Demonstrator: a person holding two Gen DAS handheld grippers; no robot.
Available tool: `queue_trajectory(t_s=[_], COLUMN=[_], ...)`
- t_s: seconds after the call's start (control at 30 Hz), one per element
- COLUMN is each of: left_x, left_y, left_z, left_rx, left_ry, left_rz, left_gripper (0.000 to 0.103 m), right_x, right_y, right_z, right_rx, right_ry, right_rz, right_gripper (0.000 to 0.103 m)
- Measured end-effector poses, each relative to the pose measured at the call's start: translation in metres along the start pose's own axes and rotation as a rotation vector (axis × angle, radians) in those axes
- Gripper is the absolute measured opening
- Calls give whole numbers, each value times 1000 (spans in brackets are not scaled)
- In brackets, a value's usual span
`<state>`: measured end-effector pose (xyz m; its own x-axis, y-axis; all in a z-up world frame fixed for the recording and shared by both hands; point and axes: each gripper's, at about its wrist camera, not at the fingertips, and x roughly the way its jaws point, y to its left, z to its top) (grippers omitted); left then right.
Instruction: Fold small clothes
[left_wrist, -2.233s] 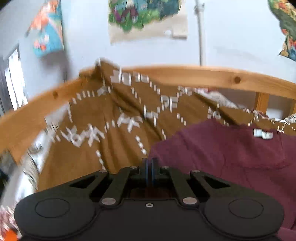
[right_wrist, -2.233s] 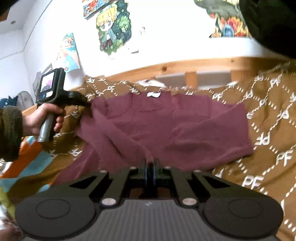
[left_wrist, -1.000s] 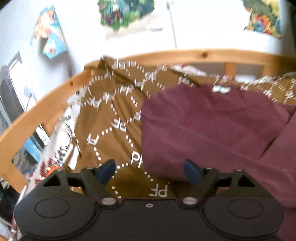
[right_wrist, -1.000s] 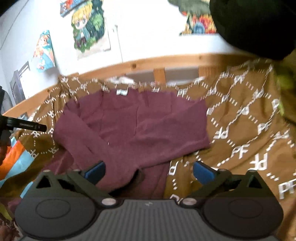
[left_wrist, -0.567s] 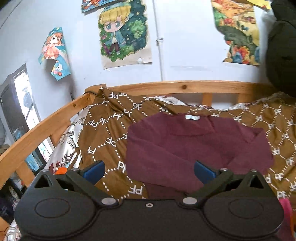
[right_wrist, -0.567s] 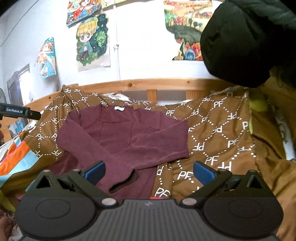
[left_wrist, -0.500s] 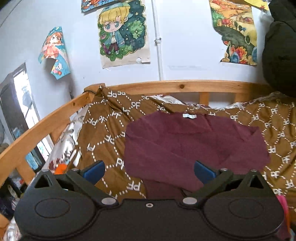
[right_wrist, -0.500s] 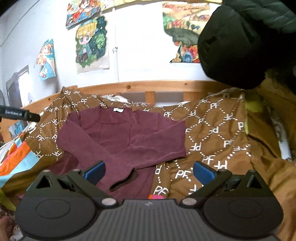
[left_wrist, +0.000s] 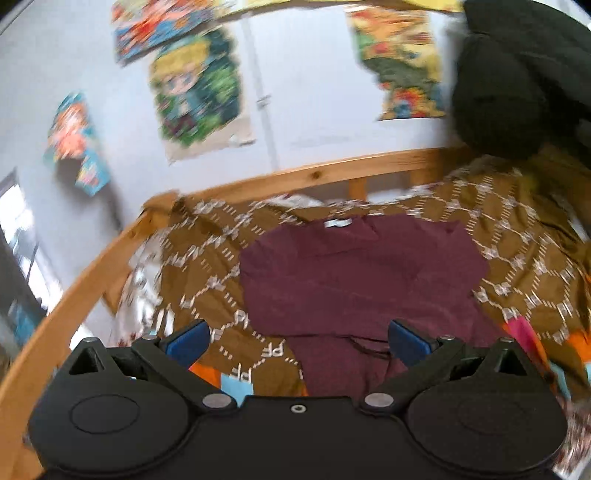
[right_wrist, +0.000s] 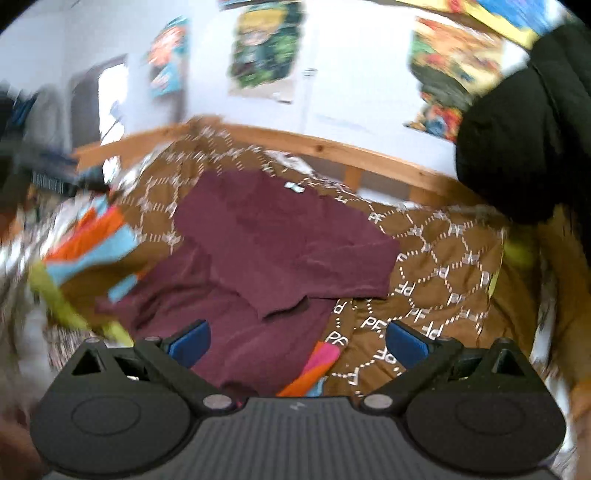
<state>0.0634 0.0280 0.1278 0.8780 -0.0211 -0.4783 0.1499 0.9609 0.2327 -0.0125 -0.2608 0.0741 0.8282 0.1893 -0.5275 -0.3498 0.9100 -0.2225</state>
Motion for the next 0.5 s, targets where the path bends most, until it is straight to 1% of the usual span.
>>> queue_trajectory(t_s=[0.1, 0.13, 0.2, 0.27, 0.33, 0.43, 0.5], left_x=[4, 9, 19, 31, 45, 62, 71], left_y=[-12, -17, -23, -26, -27, -27, -29], left_z=[-16, -26, -43, -62, -80, -101, -114], left_rx=[120, 168, 241, 294, 309, 324, 360], left_ry=[-13, -9, 6, 13, 47, 115, 151], left_rz=[-99, -147, -215, -263, -311, -345, -341], left_gripper=[102, 102, 102, 102, 102, 102, 102], right_x=[6, 12, 27, 48, 68, 95, 111], right_y=[16, 21, 26, 31, 37, 45, 53], right_z=[-21, -29, -43, -54, -63, -75, -80], right_rx=[-51, -64, -73, -96, -125, -171, -214], right_ry=[1, 8, 19, 53, 83, 120, 139], right_rz=[-33, -34, -22, 17, 33, 89, 84], right_gripper=[103, 103, 103, 103, 103, 103, 102])
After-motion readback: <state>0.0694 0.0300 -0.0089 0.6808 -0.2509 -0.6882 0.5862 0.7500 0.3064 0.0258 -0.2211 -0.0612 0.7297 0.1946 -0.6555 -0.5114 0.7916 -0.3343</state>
